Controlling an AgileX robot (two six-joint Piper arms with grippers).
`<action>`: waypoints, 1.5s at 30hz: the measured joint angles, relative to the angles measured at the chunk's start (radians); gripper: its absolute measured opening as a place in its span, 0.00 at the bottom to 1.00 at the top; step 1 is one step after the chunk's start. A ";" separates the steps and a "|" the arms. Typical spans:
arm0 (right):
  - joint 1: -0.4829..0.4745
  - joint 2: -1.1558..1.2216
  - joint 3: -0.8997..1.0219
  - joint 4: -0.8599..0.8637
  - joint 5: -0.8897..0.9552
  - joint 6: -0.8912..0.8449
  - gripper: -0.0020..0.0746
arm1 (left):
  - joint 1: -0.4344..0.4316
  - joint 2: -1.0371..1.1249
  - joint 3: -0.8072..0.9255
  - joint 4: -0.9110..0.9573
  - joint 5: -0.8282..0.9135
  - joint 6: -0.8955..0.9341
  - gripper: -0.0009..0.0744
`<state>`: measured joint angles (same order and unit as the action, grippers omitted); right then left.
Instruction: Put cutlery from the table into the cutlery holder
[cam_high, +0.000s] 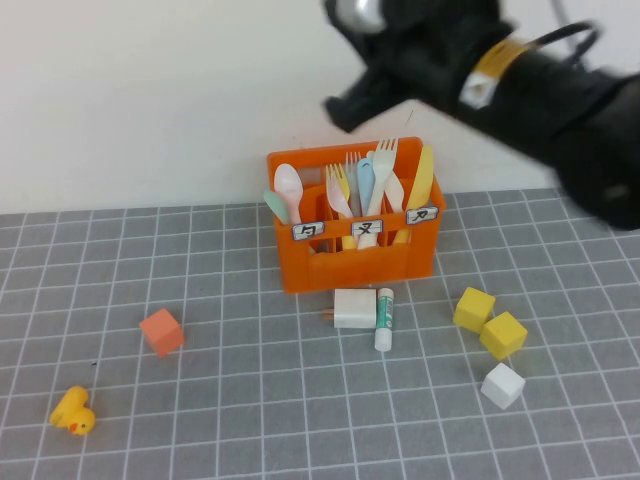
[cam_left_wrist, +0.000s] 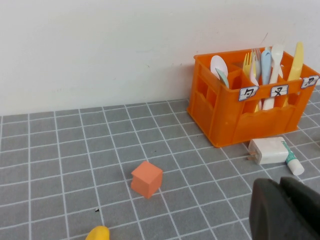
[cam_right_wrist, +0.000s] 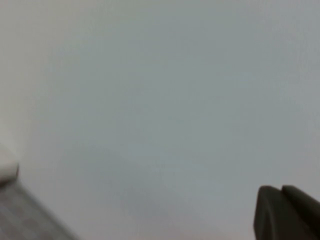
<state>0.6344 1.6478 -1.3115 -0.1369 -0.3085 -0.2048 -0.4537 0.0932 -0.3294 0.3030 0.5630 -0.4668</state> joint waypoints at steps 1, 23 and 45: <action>0.000 -0.043 0.000 -0.010 0.099 -0.005 0.03 | 0.000 0.000 0.000 0.000 0.000 0.000 0.01; 0.000 -0.909 0.742 -0.051 0.642 -0.099 0.02 | 0.000 0.000 0.002 -0.009 -0.008 0.002 0.01; 0.000 -1.156 0.995 0.034 0.745 -0.100 0.02 | 0.000 0.000 0.117 0.041 -0.225 0.036 0.01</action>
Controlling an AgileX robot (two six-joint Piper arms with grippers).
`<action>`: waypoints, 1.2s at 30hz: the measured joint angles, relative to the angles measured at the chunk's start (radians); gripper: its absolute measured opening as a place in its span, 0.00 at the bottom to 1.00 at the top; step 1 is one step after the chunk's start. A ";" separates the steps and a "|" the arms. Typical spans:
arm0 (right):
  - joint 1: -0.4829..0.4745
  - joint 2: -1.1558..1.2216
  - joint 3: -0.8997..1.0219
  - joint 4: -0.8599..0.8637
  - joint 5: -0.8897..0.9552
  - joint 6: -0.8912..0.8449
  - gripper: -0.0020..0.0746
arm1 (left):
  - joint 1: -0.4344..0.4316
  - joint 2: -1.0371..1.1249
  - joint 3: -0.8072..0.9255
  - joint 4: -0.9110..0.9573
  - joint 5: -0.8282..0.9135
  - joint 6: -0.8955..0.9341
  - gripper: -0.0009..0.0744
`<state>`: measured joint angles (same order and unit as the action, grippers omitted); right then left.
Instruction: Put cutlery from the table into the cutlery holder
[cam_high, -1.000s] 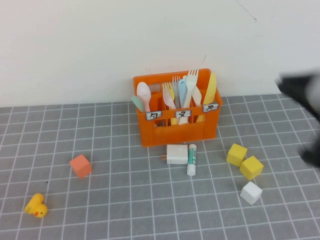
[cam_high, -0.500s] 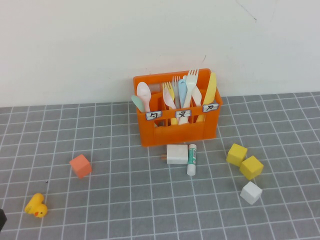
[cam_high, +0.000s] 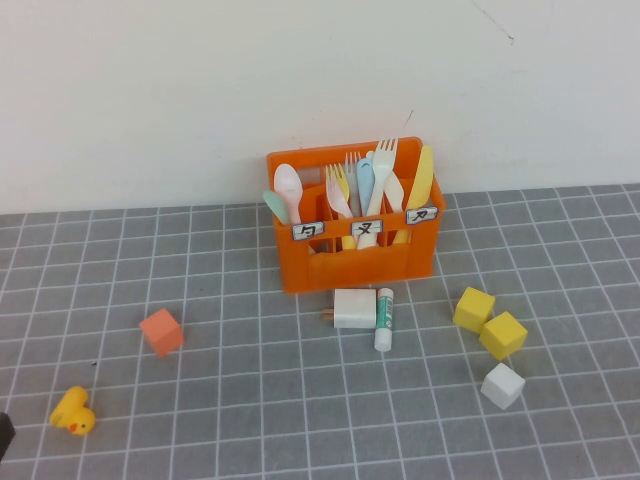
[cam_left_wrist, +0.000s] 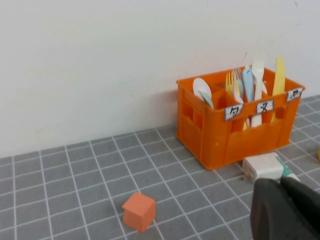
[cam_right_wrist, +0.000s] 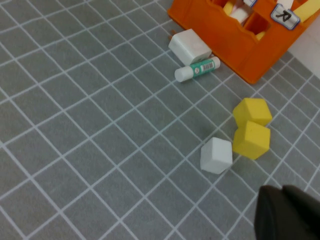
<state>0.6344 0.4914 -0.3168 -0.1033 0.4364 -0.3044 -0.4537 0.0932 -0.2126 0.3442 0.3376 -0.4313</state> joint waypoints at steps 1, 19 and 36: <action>0.000 0.000 0.000 0.000 0.000 0.000 0.02 | 0.000 0.000 0.002 0.000 0.000 0.000 0.01; 0.000 0.000 0.000 0.000 0.014 0.000 0.02 | 0.113 -0.080 0.149 -0.061 -0.004 0.000 0.01; 0.000 0.000 0.002 0.000 0.029 0.000 0.02 | 0.337 -0.104 0.241 -0.320 -0.025 0.236 0.01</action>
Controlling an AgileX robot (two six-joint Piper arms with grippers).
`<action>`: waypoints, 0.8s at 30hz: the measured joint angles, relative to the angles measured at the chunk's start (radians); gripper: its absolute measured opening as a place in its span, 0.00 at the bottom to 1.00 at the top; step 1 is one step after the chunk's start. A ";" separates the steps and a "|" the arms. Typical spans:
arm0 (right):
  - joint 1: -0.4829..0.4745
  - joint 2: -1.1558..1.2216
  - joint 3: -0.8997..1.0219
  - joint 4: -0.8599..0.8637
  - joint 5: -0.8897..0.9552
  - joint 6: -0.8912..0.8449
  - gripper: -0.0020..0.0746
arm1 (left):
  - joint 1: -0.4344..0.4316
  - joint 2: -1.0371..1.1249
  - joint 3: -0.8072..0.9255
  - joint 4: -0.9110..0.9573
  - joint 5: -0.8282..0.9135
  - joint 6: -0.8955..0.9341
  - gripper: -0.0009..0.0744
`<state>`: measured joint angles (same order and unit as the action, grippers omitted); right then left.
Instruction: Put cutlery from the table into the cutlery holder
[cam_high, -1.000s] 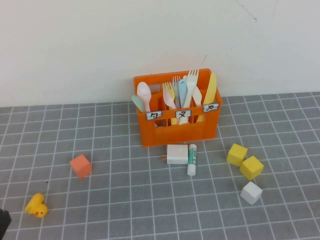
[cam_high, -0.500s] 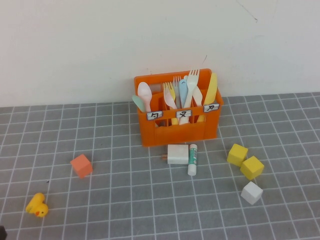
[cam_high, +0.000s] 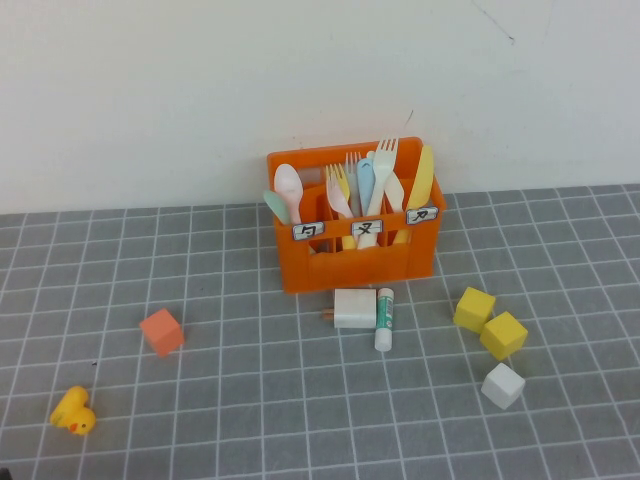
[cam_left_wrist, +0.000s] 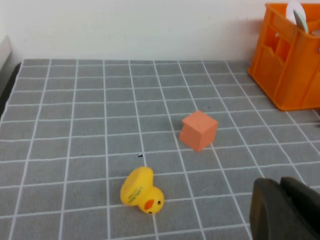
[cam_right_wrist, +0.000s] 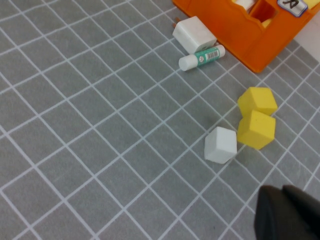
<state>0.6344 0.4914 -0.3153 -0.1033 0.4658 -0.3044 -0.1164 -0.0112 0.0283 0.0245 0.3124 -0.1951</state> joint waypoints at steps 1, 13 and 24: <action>0.000 0.000 0.000 0.000 0.000 0.000 0.02 | 0.000 0.000 0.000 -0.006 0.004 0.009 0.01; 0.000 0.000 0.000 0.000 0.000 0.000 0.02 | 0.000 0.000 -0.004 -0.025 0.016 0.115 0.01; 0.000 0.000 0.000 0.000 0.000 0.000 0.02 | 0.000 0.000 -0.004 -0.025 0.016 0.123 0.01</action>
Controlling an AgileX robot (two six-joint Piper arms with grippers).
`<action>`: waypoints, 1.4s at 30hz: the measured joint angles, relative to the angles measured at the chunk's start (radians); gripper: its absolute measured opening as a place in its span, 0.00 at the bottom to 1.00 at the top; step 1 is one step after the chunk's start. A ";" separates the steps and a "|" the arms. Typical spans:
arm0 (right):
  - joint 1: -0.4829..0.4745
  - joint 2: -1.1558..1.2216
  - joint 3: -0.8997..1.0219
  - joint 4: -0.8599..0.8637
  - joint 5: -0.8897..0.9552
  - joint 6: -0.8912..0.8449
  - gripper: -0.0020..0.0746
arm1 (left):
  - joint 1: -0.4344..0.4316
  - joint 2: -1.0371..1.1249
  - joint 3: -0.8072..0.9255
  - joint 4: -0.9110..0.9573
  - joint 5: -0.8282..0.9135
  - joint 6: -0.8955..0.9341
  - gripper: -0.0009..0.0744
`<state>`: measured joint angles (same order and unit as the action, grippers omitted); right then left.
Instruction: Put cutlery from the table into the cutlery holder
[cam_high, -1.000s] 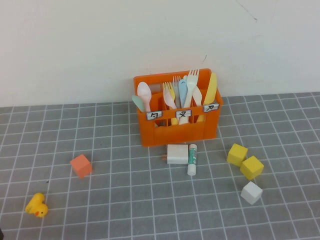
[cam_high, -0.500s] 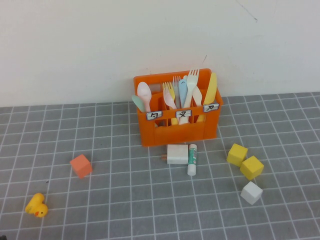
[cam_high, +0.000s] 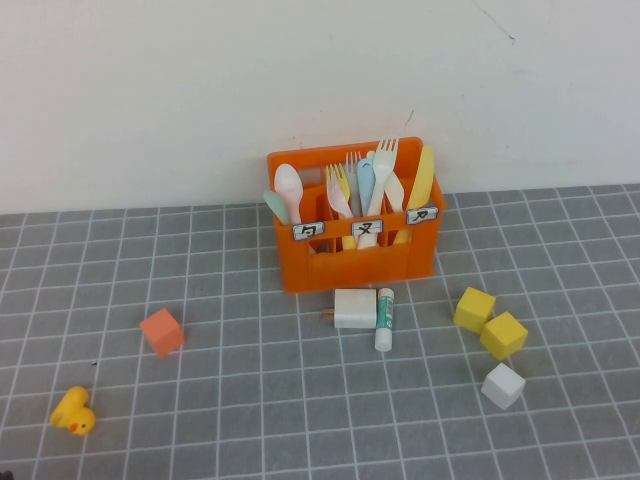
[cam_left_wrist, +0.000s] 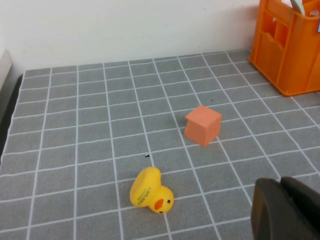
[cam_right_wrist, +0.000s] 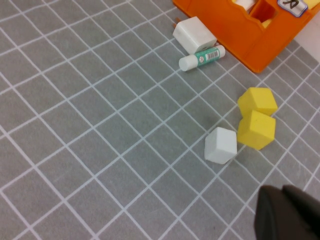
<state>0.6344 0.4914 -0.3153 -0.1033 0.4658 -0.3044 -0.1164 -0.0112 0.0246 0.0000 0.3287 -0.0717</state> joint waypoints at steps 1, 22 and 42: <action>0.000 0.000 0.000 0.000 0.000 0.000 0.02 | 0.000 0.000 0.000 0.000 0.000 0.000 0.01; -0.103 -0.177 0.135 0.033 -0.171 -0.002 0.02 | 0.000 0.000 0.000 0.000 0.002 -0.002 0.01; -0.700 -0.504 0.343 0.176 -0.243 -0.004 0.02 | 0.000 -0.001 -0.002 0.000 0.004 -0.005 0.01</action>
<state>-0.0658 -0.0126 0.0276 0.0730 0.2233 -0.3088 -0.1164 -0.0123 0.0227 0.0000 0.3327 -0.0772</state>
